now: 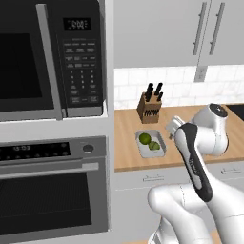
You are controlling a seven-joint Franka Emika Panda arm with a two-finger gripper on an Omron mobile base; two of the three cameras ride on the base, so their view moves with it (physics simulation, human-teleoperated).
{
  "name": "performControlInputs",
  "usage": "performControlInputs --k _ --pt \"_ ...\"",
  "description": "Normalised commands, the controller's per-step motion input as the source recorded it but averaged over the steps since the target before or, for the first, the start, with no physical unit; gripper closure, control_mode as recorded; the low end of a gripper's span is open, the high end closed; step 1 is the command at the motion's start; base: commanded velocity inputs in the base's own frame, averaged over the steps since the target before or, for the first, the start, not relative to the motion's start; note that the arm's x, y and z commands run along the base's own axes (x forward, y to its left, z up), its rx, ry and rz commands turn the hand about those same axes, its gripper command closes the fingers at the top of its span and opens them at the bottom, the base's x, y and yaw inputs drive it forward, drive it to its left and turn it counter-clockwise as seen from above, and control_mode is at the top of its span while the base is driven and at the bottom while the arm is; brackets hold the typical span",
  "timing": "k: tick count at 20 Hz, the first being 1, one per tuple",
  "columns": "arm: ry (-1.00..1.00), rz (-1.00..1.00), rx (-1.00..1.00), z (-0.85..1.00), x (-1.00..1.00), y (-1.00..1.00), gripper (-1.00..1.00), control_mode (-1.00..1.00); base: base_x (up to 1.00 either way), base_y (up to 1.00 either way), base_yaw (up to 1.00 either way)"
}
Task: Take the meat container that has the fish and place it on the second highest rack of the freezer. Then take the vegetable container that has the limes and place it on the highest rack of the freezer.
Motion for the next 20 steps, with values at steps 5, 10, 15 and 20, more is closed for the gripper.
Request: performControlInputs --k 5,10,15,20 --pt "0.12 0.02 0.0 -0.23 0.7 -0.18 -1.0 -1.0 0.0 0.0 0.0" --pt "0.22 0.0 0.0 -0.22 0.5 -0.23 -1.0 -1.0 0.0 0.0 0.0" --pt "0.15 0.02 -0.02 -0.49 0.12 0.0 -1.0 -1.0 0.0 0.0 0.0" --pt "0.15 0.02 -0.02 -0.55 0.1 0.0 -1.0 -1.0 0.0 0.0 0.0"
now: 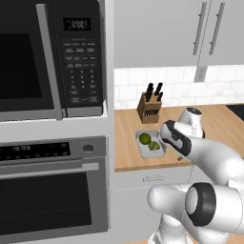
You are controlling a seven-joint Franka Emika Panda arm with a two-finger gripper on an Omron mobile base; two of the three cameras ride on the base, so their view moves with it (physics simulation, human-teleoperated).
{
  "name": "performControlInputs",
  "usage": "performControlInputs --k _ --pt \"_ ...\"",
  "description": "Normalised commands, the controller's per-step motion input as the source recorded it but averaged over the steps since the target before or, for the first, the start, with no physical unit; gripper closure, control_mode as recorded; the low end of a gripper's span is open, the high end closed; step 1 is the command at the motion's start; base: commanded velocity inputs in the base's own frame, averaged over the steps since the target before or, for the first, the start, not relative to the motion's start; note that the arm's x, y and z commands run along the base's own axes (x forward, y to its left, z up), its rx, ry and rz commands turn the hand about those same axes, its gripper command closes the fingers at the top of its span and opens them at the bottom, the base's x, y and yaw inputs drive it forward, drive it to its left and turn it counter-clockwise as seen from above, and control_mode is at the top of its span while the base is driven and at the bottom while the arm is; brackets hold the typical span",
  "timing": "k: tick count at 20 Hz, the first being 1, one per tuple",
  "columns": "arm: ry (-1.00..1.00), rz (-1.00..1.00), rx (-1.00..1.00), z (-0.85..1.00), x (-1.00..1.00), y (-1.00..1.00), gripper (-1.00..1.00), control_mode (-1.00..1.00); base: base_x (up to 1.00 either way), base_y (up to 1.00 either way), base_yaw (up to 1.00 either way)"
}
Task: Take the meat container that has the fish and place it on the second highest rack of the freezer. Then take the vegetable container that has the limes and place it on the highest rack of the freezer.
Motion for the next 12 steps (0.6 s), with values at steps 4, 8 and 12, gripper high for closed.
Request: performControlInputs --k 4,8,12 --pt "0.0 0.0 0.0 -0.02 0.44 -0.01 -1.0 -1.0 0.0 0.0 0.0" --pt "0.09 0.0 -0.01 -0.3 0.16 0.0 -1.0 -1.0 0.0 0.0 0.0" --pt "0.08 0.0 -0.02 -0.39 0.23 0.0 -1.0 -1.0 0.0 0.0 0.0"
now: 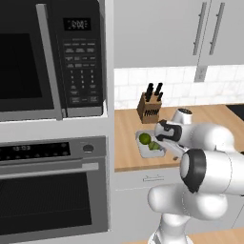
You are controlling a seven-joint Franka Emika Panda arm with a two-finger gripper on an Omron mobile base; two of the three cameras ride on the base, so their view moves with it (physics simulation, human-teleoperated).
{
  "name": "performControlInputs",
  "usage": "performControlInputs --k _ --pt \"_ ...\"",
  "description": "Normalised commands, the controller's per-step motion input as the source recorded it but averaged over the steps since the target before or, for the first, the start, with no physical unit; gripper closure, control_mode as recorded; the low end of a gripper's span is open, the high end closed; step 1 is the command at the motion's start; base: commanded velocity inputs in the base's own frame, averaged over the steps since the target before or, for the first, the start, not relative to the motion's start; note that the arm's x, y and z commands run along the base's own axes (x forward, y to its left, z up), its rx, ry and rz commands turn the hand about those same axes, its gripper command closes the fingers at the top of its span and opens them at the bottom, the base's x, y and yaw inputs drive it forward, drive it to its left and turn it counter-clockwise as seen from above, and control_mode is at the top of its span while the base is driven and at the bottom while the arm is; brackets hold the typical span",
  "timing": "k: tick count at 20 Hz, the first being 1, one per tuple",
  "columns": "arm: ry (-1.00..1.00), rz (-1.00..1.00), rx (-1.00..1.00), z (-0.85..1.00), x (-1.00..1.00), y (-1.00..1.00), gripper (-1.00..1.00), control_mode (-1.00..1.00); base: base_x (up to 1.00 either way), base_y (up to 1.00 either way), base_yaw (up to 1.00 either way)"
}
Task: Take the meat container that has the fish and place it on the second highest rack of the freezer. Then take the vegetable container that has the limes and place it on the highest rack of the freezer.
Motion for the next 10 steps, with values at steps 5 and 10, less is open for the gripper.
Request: performControlInputs --k 5,10 --pt "0.0 0.0 -0.05 -0.07 0.29 -0.01 -1.0 -1.0 0.0 0.0 0.0" --pt "-0.02 0.0 -0.01 -0.01 0.14 0.0 -1.0 -1.0 0.0 0.0 0.0"
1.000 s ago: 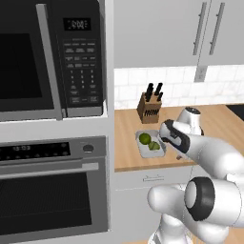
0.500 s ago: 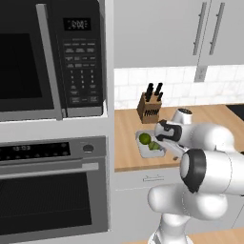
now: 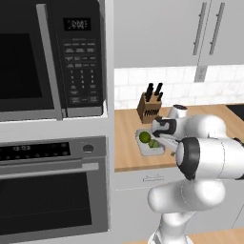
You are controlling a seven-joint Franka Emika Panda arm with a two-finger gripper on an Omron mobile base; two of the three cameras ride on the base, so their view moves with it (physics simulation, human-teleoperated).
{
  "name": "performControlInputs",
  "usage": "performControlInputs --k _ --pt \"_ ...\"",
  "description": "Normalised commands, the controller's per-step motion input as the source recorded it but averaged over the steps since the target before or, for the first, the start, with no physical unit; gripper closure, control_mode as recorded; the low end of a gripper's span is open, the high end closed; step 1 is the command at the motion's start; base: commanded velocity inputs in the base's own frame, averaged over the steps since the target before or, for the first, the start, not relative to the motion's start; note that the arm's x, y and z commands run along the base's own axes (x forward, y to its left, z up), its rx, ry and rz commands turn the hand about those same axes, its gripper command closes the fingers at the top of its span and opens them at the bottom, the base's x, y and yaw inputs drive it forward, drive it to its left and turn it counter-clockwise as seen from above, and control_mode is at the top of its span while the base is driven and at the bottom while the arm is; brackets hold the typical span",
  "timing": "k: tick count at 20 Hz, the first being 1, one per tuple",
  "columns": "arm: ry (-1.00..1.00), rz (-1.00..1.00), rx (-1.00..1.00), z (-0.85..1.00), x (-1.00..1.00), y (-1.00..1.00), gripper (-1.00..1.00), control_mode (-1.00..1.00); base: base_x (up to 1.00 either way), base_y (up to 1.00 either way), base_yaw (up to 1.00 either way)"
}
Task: Take the meat container that has the fish and place it on the second highest rack of the freezer. Then take the vegetable container that has the limes and place it on the highest rack of the freezer.
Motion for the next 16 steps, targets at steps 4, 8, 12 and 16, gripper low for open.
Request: performControlInputs --k 4,8,12,16 --pt "-0.03 0.0 0.0 0.01 -0.01 0.0 -1.0 -1.0 0.0 0.0 0.0" --pt "0.01 0.0 -0.02 -0.09 0.21 0.0 -1.0 -1.0 0.0 0.0 0.0" --pt "0.04 0.0 -0.09 -0.46 0.23 0.0 -1.0 -1.0 0.0 0.0 0.0" --pt "0.04 0.0 -0.13 -0.59 0.11 0.01 1.0 -1.0 0.0 0.0 0.0"
